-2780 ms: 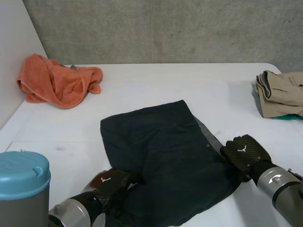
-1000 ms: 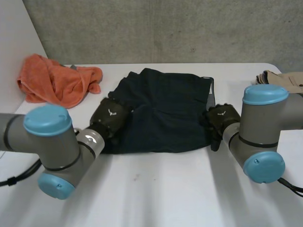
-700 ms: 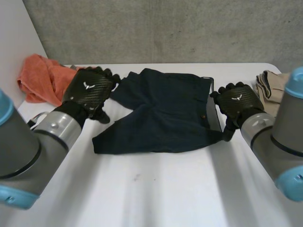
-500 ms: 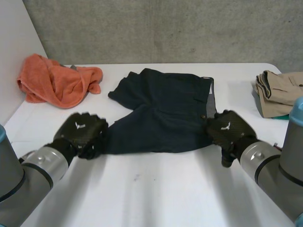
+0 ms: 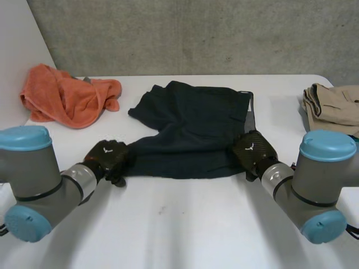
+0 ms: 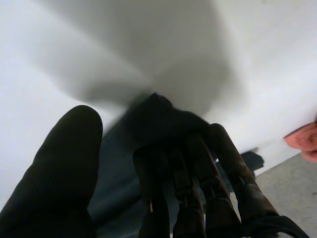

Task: Fold the laundry.

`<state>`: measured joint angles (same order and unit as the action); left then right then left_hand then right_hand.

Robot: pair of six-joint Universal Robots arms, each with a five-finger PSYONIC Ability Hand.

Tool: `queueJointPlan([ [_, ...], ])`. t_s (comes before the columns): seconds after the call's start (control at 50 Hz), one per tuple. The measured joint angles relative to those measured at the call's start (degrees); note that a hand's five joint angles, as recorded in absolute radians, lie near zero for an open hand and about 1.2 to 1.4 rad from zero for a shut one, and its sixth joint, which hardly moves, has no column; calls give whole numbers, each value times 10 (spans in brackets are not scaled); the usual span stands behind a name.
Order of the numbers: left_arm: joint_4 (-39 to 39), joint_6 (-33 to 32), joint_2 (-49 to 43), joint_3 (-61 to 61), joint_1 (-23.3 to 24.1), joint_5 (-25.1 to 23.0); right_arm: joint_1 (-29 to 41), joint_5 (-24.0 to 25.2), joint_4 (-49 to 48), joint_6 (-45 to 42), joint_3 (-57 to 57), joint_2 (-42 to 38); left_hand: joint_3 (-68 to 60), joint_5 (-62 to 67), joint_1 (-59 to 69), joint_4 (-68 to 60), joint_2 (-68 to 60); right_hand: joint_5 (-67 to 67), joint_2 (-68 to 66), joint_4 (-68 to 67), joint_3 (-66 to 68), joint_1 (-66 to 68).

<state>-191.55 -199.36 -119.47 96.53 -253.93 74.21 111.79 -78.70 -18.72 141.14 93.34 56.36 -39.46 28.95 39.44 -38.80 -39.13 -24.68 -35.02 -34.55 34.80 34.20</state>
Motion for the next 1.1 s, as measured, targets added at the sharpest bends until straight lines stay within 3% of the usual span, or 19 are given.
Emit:
queueJointPlan([
  [0.26, 0, 0, -45, -61, 17, 19, 0, -4, 2, 0, -53, -38, 0, 0, 0, 0, 0, -153, -149, -159, 156, 136],
  [0.38, 0, -14, -79, -98, 35, 20, 1, -5, 3, -9, -79, -55, -12, 15, 13, -16, -15, -316, -314, -331, 323, 285],
  [0.46, 0, -36, -93, -115, 42, 24, 2, -6, 3, -14, -88, -57, -132, 131, 138, -135, -136, -323, -316, -339, 327, 286],
  [0.52, -2, -47, -97, -122, 45, 28, 3, -7, 3, -15, -90, -56, -132, 131, 138, -135, -136, -323, -316, -340, 327, 286],
  [0.54, -6, -55, -99, -127, 49, 31, 4, -8, 3, -15, -91, -54, -271, 270, 261, -282, -277, -323, -316, -340, 327, 286],
  [0.6, -21, -63, -98, -130, 56, 38, 6, -11, 5, -15, -92, -52, -285, 274, 261, -297, -293, -323, -316, -340, 327, 286],
  [0.72, -53, -66, -73, -124, 66, 60, 7, -33, 15, -14, -91, -34, -285, 274, 261, -297, -293, -323, -316, -340, 327, 286],
  [0.84, -43, -63, 36, -82, 66, 65, 4, -58, 88, -19, -87, 24, -286, 274, 261, -297, -293, -323, -316, -340, 333, 286],
  [0.96, 64, -65, 211, -4, 68, 54, 4, -71, 288, -39, -79, 134, -286, 274, 261, -297, -294, -324, -320, -340, 333, 286],
  [1.0, 157, -68, 288, 30, 69, 41, 3, -71, 397, -57, -66, 183, -286, 274, 261, -297, -294, -330, -322, -340, 333, 286],
  [1.06, 251, -73, 341, 57, 71, 21, 2, -68, 486, -82, -45, 224, -287, 274, 261, -298, -294, -332, -323, -340, 333, 286],
  [1.08, 251, -73, 341, 57, 71, 21, 2, -68, 486, -82, -45, 224, -287, 274, 261, -298, -294, -332, -323, -340, 333, 286],
  [1.1, 327, -83, 368, 76, 75, -6, 1, -63, 538, -107, -22, 250, -287, 274, 261, -299, -294, -333, -323, -340, 333, 286],
])
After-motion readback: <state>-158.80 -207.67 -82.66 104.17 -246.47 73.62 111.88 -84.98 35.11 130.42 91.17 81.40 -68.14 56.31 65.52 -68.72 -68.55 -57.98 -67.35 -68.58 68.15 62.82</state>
